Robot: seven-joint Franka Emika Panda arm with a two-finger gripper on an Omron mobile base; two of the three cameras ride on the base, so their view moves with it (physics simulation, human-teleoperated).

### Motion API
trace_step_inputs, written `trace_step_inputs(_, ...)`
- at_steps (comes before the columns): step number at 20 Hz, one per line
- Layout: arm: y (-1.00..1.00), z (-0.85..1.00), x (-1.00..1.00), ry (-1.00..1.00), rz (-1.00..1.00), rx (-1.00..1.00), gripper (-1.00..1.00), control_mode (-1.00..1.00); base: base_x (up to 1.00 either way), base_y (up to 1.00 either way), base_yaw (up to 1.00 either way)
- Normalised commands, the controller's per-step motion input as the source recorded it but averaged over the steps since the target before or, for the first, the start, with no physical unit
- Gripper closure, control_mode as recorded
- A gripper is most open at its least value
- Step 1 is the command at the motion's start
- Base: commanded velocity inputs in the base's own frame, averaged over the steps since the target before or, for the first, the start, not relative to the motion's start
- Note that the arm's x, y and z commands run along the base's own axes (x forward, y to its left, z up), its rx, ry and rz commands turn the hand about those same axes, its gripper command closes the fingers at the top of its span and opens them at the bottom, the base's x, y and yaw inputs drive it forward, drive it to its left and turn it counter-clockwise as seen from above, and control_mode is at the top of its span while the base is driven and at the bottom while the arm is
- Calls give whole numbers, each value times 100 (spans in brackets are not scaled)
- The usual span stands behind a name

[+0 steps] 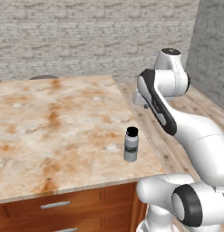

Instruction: Pick the water bottle from the counter and place it in the open cabinet.

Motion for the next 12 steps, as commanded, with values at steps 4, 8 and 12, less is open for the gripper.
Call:
trace_step_inputs(4, 2, 0, 0, 1, 0, -1, -100, -100, 0, 0, 0)
trace_step_inputs(8, 0, -9, -28, -1, 2, 0, -100, -100, 0, 0, 0)
trace_step_inputs(12, -9, -23, -46, -2, 7, 0, -100, -100, 0, 0, 0)
